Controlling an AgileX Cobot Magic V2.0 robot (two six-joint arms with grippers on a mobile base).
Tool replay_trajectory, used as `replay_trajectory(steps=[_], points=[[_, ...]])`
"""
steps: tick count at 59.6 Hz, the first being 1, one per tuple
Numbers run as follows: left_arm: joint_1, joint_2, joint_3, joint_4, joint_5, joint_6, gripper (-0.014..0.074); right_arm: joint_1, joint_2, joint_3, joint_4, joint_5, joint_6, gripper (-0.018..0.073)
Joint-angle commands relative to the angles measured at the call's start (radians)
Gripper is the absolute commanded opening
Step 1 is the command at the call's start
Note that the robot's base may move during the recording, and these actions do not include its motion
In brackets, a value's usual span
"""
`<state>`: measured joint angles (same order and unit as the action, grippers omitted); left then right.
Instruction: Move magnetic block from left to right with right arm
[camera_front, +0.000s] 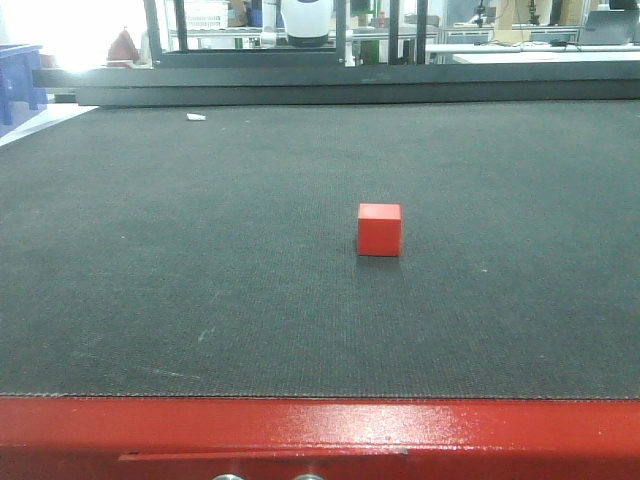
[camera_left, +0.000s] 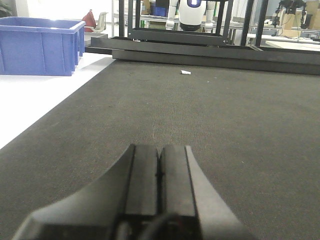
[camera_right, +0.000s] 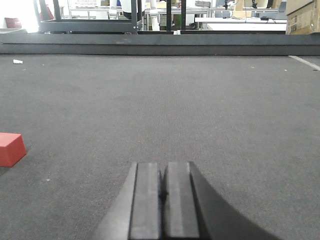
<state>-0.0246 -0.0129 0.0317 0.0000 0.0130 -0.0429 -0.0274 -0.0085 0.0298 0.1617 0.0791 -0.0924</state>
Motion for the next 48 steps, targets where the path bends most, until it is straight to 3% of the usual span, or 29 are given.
replay_trajectory(steps=[1,48], points=[[0.001,-0.014,0.008,0.0,-0.089,-0.004,-0.0116,-0.005,-0.021,-0.005,-0.007,-0.091,-0.002,0.0067],[0.001,-0.014,0.008,0.0,-0.089,-0.004,-0.0116,-0.005,-0.021,-0.013,-0.007,-0.136,-0.002,0.0067]])
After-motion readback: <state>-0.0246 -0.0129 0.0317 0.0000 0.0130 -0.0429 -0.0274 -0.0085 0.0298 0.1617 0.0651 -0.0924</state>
